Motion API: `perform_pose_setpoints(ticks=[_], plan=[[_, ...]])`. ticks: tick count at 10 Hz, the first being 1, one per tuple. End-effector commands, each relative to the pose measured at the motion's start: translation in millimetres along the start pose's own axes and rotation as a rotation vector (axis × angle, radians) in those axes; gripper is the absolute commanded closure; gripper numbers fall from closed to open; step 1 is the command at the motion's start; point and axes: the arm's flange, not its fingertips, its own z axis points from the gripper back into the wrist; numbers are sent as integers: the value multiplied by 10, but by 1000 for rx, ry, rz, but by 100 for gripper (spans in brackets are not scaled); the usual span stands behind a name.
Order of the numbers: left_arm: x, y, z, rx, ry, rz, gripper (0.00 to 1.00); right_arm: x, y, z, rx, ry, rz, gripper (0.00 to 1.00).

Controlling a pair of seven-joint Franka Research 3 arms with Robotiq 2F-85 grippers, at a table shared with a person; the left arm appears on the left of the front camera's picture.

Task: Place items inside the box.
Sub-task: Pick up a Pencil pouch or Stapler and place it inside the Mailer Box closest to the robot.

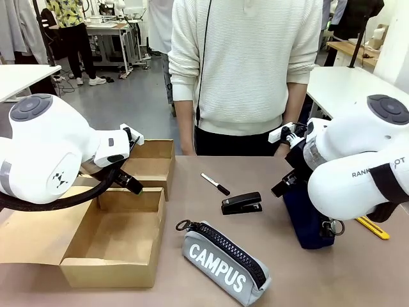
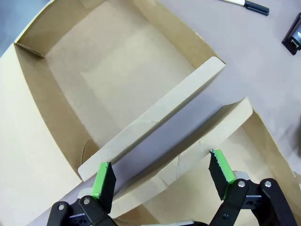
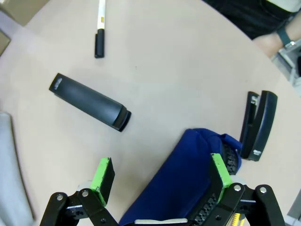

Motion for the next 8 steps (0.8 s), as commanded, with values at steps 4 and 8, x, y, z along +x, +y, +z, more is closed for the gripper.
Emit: perform_pose_setpoints(ticks=[4, 8], plan=[[11, 117, 590, -195, -38, 13, 0, 49, -65, 471, 98, -38, -159, 0], [-302, 970, 1989, -582, -100, 277, 0, -642, -890, 2208, 377, -166, -654, 0]])
